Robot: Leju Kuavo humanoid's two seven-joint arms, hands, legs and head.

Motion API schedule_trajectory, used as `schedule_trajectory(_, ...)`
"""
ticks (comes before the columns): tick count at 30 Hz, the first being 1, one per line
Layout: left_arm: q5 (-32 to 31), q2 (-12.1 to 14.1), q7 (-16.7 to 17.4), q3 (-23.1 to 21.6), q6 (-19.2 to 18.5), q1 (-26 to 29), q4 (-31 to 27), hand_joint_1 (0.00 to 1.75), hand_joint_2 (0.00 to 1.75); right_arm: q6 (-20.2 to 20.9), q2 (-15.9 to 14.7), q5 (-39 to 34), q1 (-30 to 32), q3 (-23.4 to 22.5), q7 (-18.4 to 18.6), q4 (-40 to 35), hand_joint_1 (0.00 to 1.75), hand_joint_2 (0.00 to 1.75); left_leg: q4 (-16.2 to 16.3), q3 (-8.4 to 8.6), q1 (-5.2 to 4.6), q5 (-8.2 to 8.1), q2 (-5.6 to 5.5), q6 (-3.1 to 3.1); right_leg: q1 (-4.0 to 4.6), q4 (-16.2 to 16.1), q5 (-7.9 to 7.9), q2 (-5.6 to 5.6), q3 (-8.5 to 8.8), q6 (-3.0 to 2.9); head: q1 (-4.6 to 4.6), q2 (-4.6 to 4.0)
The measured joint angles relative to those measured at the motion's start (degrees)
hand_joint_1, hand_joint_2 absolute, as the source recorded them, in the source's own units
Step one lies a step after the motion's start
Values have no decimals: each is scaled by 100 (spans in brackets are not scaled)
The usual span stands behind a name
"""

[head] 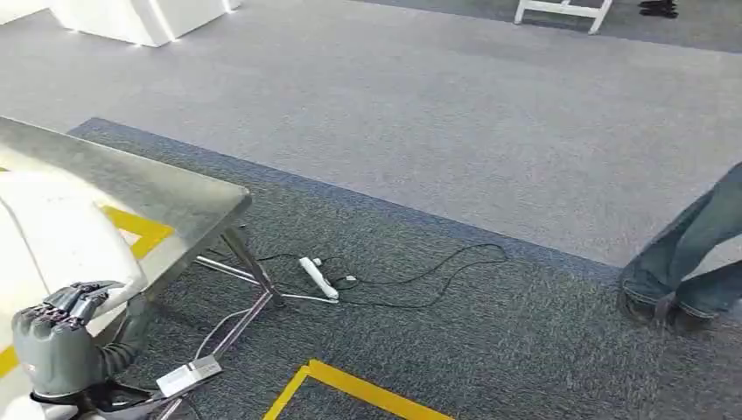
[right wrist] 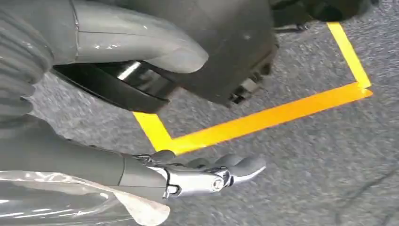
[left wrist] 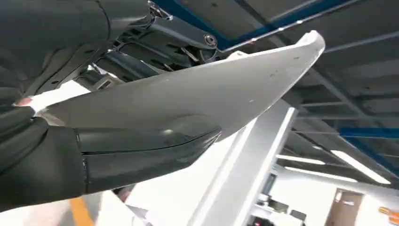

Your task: Take the parts from the cabinet and place them on the table.

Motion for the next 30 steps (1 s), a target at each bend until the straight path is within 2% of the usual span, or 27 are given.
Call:
schedule_trajectory(2, 22, -2, 2, 4, 2, 34, -28, 175, 175, 0, 11, 18, -11, -4, 102, 0, 0, 175, 27, -16, 0, -33, -125, 58, 4, -44, -35, -141, 39, 49, 11, 2)
schedule_trajectory(3, 24, -2, 42, 9, 2, 44, -28, 175, 175, 13, 15, 33, -23, -4, 274, 0, 0, 175, 16, -14, -9, -39, -210, 87, -2, -75, -44, -226, 142, 67, 11, 0)
schedule_trajectory(4, 4, 0, 103, 7, 2, 41, -33, 175, 175, 53, 15, 72, -33, -4, 526, -2, 0, 175, -70, 38, 65, 11, -311, 146, -8, -58, -98, -210, 142, 119, 9, 2)
schedule_trajectory(5, -29, 7, 147, -2, 4, 26, -33, 175, 175, 110, 15, 107, -38, -4, 799, -2, 0, 175, -89, 58, 71, 15, -357, 169, -17, 71, -184, 140, 110, 138, 46, 0)
schedule_trajectory(6, -70, 9, 179, -13, 4, -27, -33, 175, 175, 173, 15, 142, -34, -4, 1037, 0, 0, 175, -88, 52, 78, 22, -426, 199, -29, 406, -365, 371, -62, 137, 59, 2)
schedule_trajectory(7, -109, 7, 186, -15, 2, -64, -28, 175, 175, 236, 11, 170, -40, -9, 1236, -2, 0, 175, -87, 47, 81, 16, -500, 211, -31, 859, -562, 469, -303, 140, 90, 2)
schedule_trajectory(8, -144, 7, 186, -17, 2, -94, -26, 175, 175, 265, 9, 199, -121, -13, 1408, -2, 0, 175, -87, 49, 81, 12, -559, 215, -30, 1329, -731, 505, -561, 145, 112, 2)
schedule_trajectory(9, -190, 7, 186, -22, 0, -130, -13, 175, 175, 271, 9, 236, -179, -13, 1581, -2, 0, 175, -83, 52, 79, 7, -627, 221, -28, 1659, -790, 513, -766, 156, 109, 2)
schedule_trajectory(10, -203, 4, 186, -26, -2, -151, 0, 175, 175, 271, 9, 265, -216, -13, 1710, -2, 0, 175, -81, 69, 79, 1, -699, 225, -28, 1712, -700, 520, -836, 158, 109, 2)
schedule_trajectory(11, -229, 2, 186, -26, -2, -165, 9, 175, 175, 271, 9, 301, -235, -13, 1799, -2, 0, 175, -81, 91, 82, -9, -785, 215, -30, 1502, -463, 525, -773, 157, 112, 2)
schedule_trajectory(12, -245, 4, 186, -30, -2, -178, 20, 175, 175, 273, 9, 323, -236, -13, 1877, -2, 0, 175, -77, 115, 89, -19, -872, 200, -37, 1104, -170, 542, -616, 155, 114, 2)
schedule_trajectory(13, -245, 2, 186, -33, -2, -190, 29, 175, 175, 275, 9, 332, -228, -13, 1912, -2, 0, 175, -68, 142, 98, -35, -952, 176, -49, 594, 130, 615, -410, 150, 112, 2)
schedule_trajectory(14, -249, 2, 186, -35, -2, -197, 30, 175, 175, 284, 9, 337, -211, -13, 1930, 0, 0, 175, -63, 135, 108, -52, -1019, 147, -74, 210, 255, 886, -253, 149, 118, 2)
schedule_trajectory(15, -247, 2, 186, -37, -2, -221, 33, 175, 175, 284, 11, 341, -208, -13, 1932, 7, 0, 175, -9, 100, 81, -51, -1092, 115, -98, 66, 196, 1079, -213, 147, 120, 0)
schedule_trajectory(16, -251, -2, 188, -42, -2, -230, 33, 175, 175, 286, 11, 341, -207, -13, 1945, 7, 0, 175, -8, 42, 94, -30, -1142, 84, -87, 27, 134, 1023, -135, 114, 116, 2)
schedule_trajectory(18, -251, 0, 190, -42, -2, -222, 35, 175, 175, 289, -17, 361, -177, -15, 1943, 4, 0, 175, -43, 22, 133, 14, -1257, 10, -55, 20, 142, 926, -135, 67, 118, 2)
schedule_trajectory(19, -249, 2, 190, -42, 0, -227, 35, 175, 175, 289, -5, 367, -181, -15, 1941, 4, 0, 175, -32, 15, 125, 6, -1318, -10, -93, -29, 170, 860, -109, 20, 116, 2)
schedule_trajectory(20, -240, 4, 188, -42, 0, -228, 35, 175, 175, 289, 0, 378, -173, -15, 1941, 4, 0, 175, 59, -17, 101, -69, -1015, -42, -94, -58, 178, 780, -68, -19, 97, 0)
schedule_trajectory(21, -243, 4, 188, -42, 0, -260, 35, 175, 175, 286, 0, 378, -151, -15, 1926, 4, 0, 175, 327, -139, 97, -229, -787, -78, -90, -68, 165, 697, -45, -60, 30, 2)
schedule_trajectory(22, -241, 4, 190, -44, -2, -275, 37, 175, 175, 286, -6, 380, -127, -15, 1904, 4, 0, 175, 738, -336, 108, -428, -684, -103, -82, -67, 152, 610, -34, -77, 22, 2)
schedule_trajectory(23, -240, 4, 192, -44, -2, -267, 37, 175, 175, 286, -13, 378, -112, -15, 1858, 4, 0, 175, 1221, -573, 127, -617, -636, -120, -71, -67, 136, 521, -22, -96, 20, 0)
schedule_trajectory(24, -238, 4, 199, -44, -2, -261, 39, 175, 175, 289, -15, 378, -111, -15, 1838, 4, 0, 175, 1585, -761, 141, -722, -625, -133, -64, -66, 118, 445, -12, -105, 18, 0)
schedule_trajectory(25, -227, 9, 210, -44, -2, -257, 42, 175, 175, 291, -22, 378, -110, -15, 1812, 4, 0, 175, 1722, -841, 151, -707, -621, -137, -59, -66, 99, 376, 5, -104, 15, 2)
schedule_trajectory(26, -223, 13, 221, -44, -2, -254, 42, 175, 175, 291, -26, 378, -109, -15, 1803, 4, 0, 175, 1577, -775, 154, -539, -614, -133, -55, -66, 71, 295, 37, -99, 20, 2)
schedule_trajectory(28, -186, 20, 219, -42, -2, -254, 42, 175, 175, 291, -26, 389, -105, -17, 1773, 4, 0, 175, 685, -340, 143, -13, -528, -82, -41, -67, 6, 168, 128, -72, 15, 2)
schedule_trajectory(29, -175, 24, 216, -42, -2, -258, 42, 175, 175, 291, -26, 400, -95, -17, 1762, 4, 0, 175, 174, -96, 110, 167, -323, -25, -36, -70, -34, 106, 182, -51, 17, 2)
schedule_trajectory(30, -168, 26, 216, -42, -4, -269, 44, 175, 175, 291, -26, 411, -82, -17, 1749, 4, 0, 175, 124, -15, 30, 9, -106, 8, -7, -87, -65, 46, 140, -20, 24, 0)
